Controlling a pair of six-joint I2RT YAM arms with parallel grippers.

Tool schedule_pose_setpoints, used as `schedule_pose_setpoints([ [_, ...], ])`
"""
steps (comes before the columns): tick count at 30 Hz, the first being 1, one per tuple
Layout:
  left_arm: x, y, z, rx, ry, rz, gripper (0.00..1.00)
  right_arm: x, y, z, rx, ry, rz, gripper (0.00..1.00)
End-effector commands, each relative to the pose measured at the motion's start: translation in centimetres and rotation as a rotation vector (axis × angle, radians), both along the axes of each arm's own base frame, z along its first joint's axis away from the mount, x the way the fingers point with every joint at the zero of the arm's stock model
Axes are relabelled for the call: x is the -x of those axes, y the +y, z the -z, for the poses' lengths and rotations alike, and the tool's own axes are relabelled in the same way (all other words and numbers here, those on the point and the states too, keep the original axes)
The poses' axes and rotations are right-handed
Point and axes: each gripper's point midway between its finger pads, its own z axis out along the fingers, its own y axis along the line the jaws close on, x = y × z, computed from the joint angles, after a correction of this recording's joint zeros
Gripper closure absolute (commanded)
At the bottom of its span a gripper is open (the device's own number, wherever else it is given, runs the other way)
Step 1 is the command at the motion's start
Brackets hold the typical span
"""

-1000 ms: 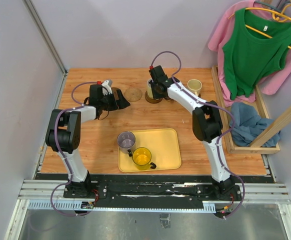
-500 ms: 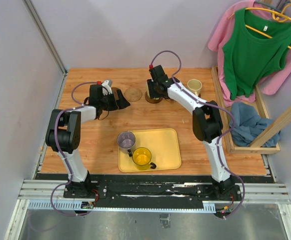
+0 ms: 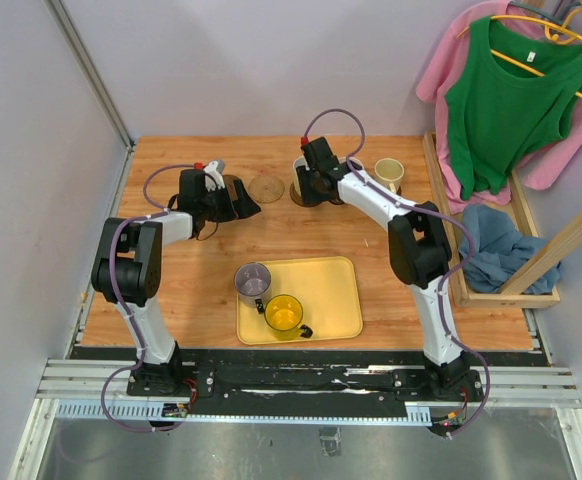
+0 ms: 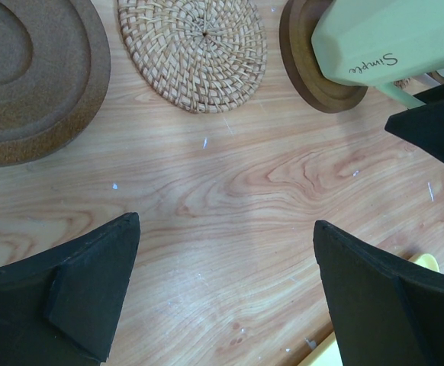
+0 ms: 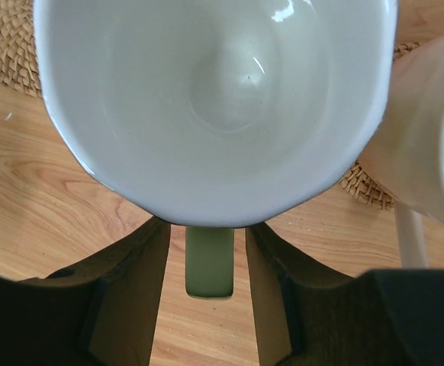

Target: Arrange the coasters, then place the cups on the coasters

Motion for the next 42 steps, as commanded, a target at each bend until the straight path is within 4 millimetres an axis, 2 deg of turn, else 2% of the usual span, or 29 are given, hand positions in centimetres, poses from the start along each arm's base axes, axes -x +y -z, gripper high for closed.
schedule_pose_setpoints([
  [1, -0.9, -0.5, -0.9, 0.011, -0.034, 0.013, 0.0, -0.1, 0.8, -2.7, -0.037, -0.053, -0.01, 0.55],
  [20, -0.8, -0.5, -0.9, 0.015, -0.03, 0.014, 0.0, 1.2, 2.5, -2.4, -0.023, -0.047, -0.059, 0.57],
  [25, -0.8, -0.5, -0.9, 0.014, -0.031, 0.014, 0.0, 1.4, 2.1, -2.2, -0.005, -0.044, -0.05, 0.56],
  [30, -0.8, -0.6, -0.9, 0.015, -0.031, 0.014, 0.0, 2.2, 1.0, -2.1, 0.029, -0.037, -0.027, 0.45],
  [35, -0.8, -0.6, -0.8, 0.015, -0.027, 0.014, 0.0, 3.8, -0.2, -3.2, 0.03, -0.042, -0.024, 0.44],
  [36, -0.8, -0.6, -0.8, 0.015, -0.029, 0.013, 0.0, 4.1, -0.4, -4.1, 0.021, -0.056, -0.025, 0.43],
  [38, -0.8, -0.6, -0.8, 0.016, -0.029, 0.014, 0.0, 5.1, -0.8, -4.5, 0.025, -0.057, -0.032, 0.41],
  [39, -0.8, -0.6, -0.8, 0.017, -0.029, 0.014, 0.0, 5.5, -1.0, -5.9, 0.015, -0.08, -0.036, 0.4],
  [42, -0.8, -0.6, -1.0, 0.015, -0.036, 0.018, 0.0, 6.9, -2.3, -7.3, 0.018, -0.117, -0.034, 0.38],
])
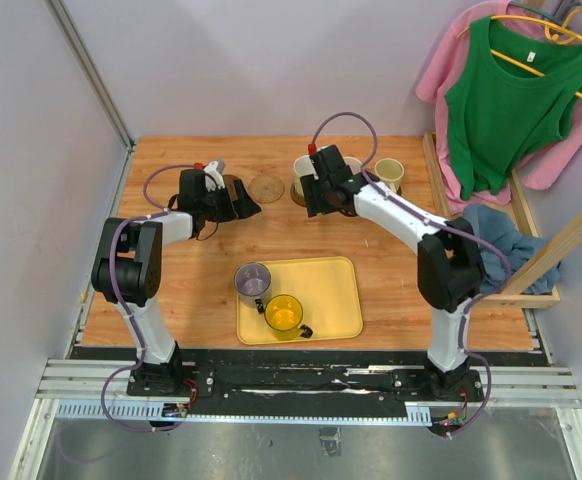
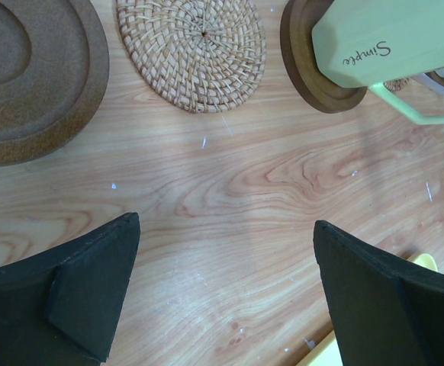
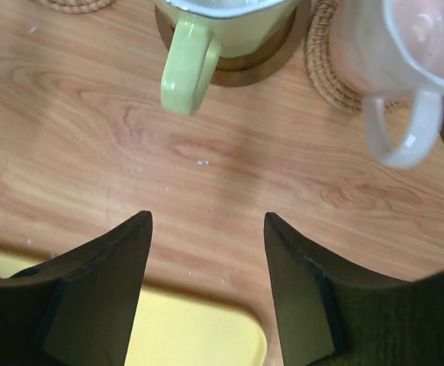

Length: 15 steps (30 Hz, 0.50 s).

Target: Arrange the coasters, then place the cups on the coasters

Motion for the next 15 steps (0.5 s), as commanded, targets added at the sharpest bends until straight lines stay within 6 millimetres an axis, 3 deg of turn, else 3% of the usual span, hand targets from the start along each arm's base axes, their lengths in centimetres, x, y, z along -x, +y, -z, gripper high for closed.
schedule_pose_setpoints([
  [1, -0.8, -0.6, -1.1, 0.011, -0.042, 0.02, 0.0, 1.9, -1.2, -4.5, -0.01, -0.109, -0.009, 0.37],
  [5, -0.7, -0.6, -1.6, 0.012, -0.059, 0.028, 0.0, 3.4, -3.4, -6.1, 0.023, -0.169, -0.019, 0.31],
  [9, -0.6, -0.6, -2.3, 0.015, -0.079, 0.028, 0.0, 5.0, -5.2, -5.0, 0.08, -0.166, -0.066, 0.28],
  [12, -0.5, -0.6, -2.7, 0.013, -0.088, 0.029, 0.0, 6.0, -5.8, -2.7, 0.089, -0.106, -0.092, 0.39],
  [15, -0.4, -0.5, -3.1, 0.01, -0.098, 0.03, 0.0, 7.8, -4.9, -0.5, 0.032, -0.02, -0.163, 0.51],
])
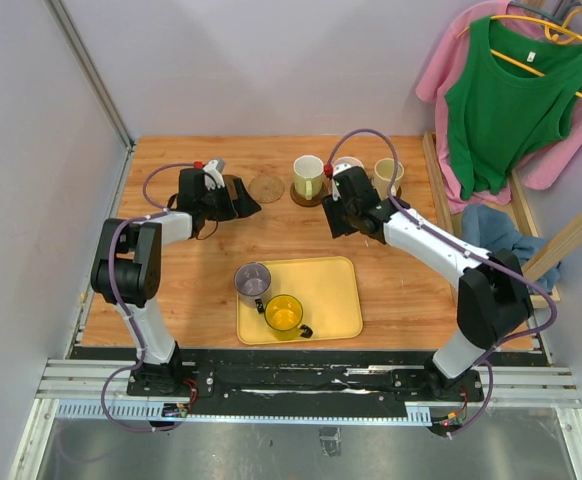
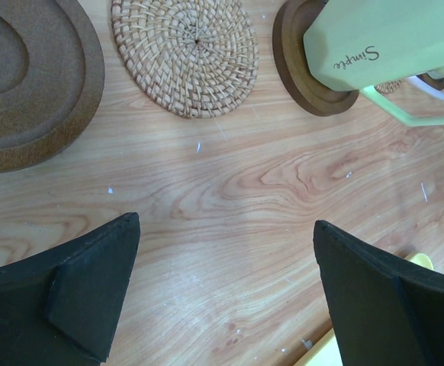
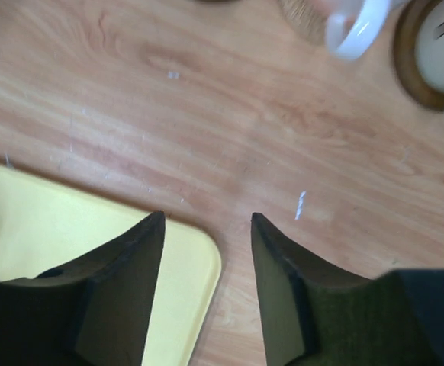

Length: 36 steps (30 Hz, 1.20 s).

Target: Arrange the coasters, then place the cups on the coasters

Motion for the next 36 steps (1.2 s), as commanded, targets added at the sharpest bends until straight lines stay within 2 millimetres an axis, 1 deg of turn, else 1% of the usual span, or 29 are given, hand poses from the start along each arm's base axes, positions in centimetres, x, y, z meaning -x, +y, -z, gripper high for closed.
schedule_pose_setpoints([
  [1, -0.2, -0.4, -2.9, 0.006, -0.087, 0.022, 0.0, 2.4, 0.6, 3.5, -0.032, 0.117, -0.106, 0.52],
  [4, 0.5, -0.4, -3.1, 0.012, -0.082, 0.019, 0.0, 3.5, 1.2, 4.2, -0.075, 0.14, -0.152, 0.51],
  [5, 0.8, -0.4, -3.6, 0.01, -0.088, 0.015, 0.0, 3.9, 1.2, 4.5, -0.08, 0.144, -0.161, 0.5],
  [8, 1.9, -0.1, -4.4, -0.031, -0.093, -0.014, 0.0, 4.4, 1.4, 4.1, -0.1, 0.125, -0.188, 0.44],
  [10, 2.6, 0.2, -4.8, -0.078, -0.089, -0.045, 0.0, 4.3, 1.2, 4.0, -0.096, 0.108, -0.187, 0.41],
  [11, 3.2, 0.0, -5.0, -0.101, -0.083, -0.05, 0.0, 4.2, 0.9, 4.1, -0.084, 0.1, -0.176, 0.4],
  [14, 4.7, -0.1, -5.1, -0.169, -0.06, -0.093, 0.0, 3.2, -0.3, 4.7, -0.024, 0.077, -0.119, 0.39],
  [15, 5.2, 0.0, -5.2, -0.185, -0.056, -0.112, 0.0, 2.8, -0.5, 4.9, -0.006, 0.074, -0.111, 0.41],
  [19, 7.9, 0.4, -5.1, -0.234, -0.017, -0.186, 0.03, 1.3, -0.5, 5.8, 0.026, 0.076, -0.093, 0.56],
  [21, 9.5, 0.6, -5.0, -0.277, -0.003, -0.221, 0.05, 0.8, -0.1, 6.1, 0.005, 0.084, -0.099, 0.59],
  [25, 12.8, 1.3, -5.0, -0.357, 0.033, -0.282, 0.06, 0.3, 0.5, 6.9, -0.046, 0.107, -0.102, 0.59],
  [27, 14.4, 1.2, -4.9, -0.367, 0.065, -0.282, 0.06, 0.3, 0.5, 7.3, -0.053, 0.124, -0.104, 0.59],
  [28, 15.3, 1.1, -4.7, -0.372, 0.087, -0.272, 0.06, 0.4, 0.5, 7.6, -0.054, 0.132, -0.105, 0.59],
  [31, 17.2, -0.2, -4.7, -0.344, 0.119, -0.232, 0.04, 0.7, 0.5, 8.1, -0.059, 0.142, -0.107, 0.59],
  [35, 19.0, -1.2, -4.6, -0.33, 0.159, -0.203, 0.03, 0.6, 0.2, 8.3, -0.052, 0.131, -0.106, 0.59],
  [36, 19.4, -1.3, -4.5, -0.332, 0.169, -0.199, 0.01, 0.4, 0.1, 8.3, -0.046, 0.121, -0.104, 0.59],
])
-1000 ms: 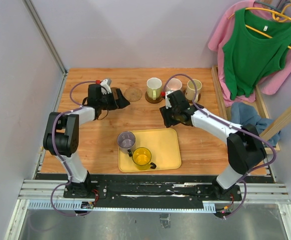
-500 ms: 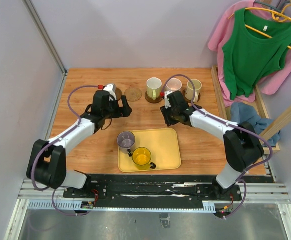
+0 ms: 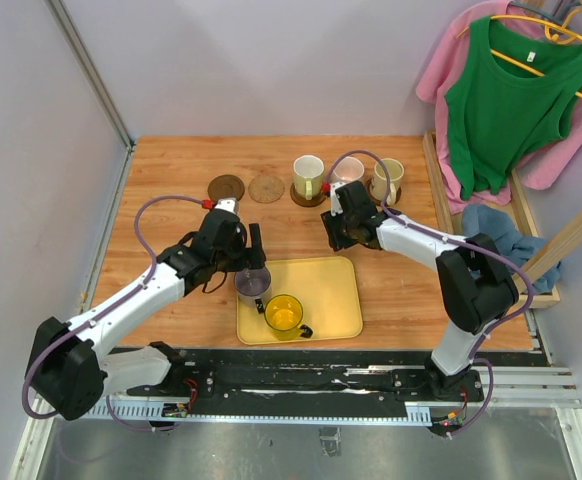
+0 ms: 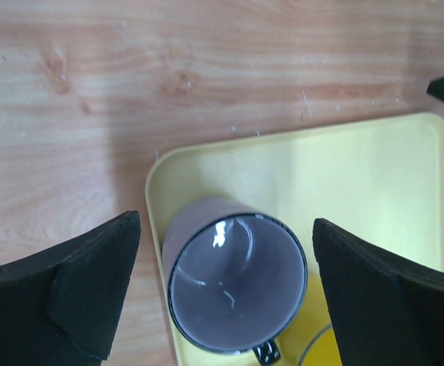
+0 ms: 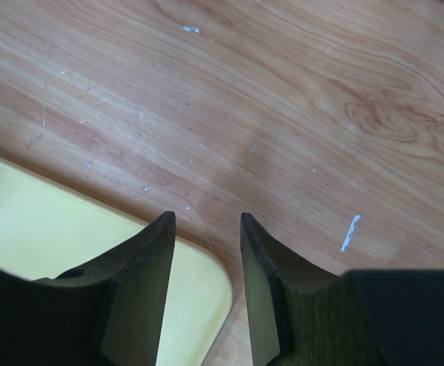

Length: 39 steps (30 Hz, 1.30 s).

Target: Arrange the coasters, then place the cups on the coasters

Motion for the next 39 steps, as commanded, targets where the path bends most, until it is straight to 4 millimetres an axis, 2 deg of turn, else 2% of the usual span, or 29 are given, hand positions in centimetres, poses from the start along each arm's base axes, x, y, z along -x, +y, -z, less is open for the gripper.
schedule_pose_setpoints([
  [1, 2.6, 0.2, 1.0, -0.012, 0.082, -0.027, 0.01, -1.2, -0.2, -0.1, -0.013, -0.037, 0.013, 0.59],
  [6, 4.0, -0.1, 1.7, -0.016, 0.121, -0.02, 0.0, -2.5, 0.0, 0.9, -0.047, -0.013, 0.027, 0.63],
  [12, 5.1, -0.4, 2.4, -0.001, 0.152, -0.01, 0.0, -3.1, 0.1, 2.4, -0.035, 0.011, 0.035, 0.71],
  [17, 5.9, -0.5, 3.0, -0.006, 0.176, 0.005, 0.0, -2.7, 0.0, 3.3, -0.028, 0.035, 0.041, 0.72],
  [27, 7.5, -2.2, 3.5, 0.037, 0.202, 0.085, 0.0, -1.9, -0.2, 4.8, -0.018, 0.087, 0.042, 0.73],
  [39, 9.3, -2.4, 5.7, 0.018, 0.265, 0.096, 0.03, -0.7, -0.3, 4.9, -0.03, 0.11, 0.043, 0.73],
])
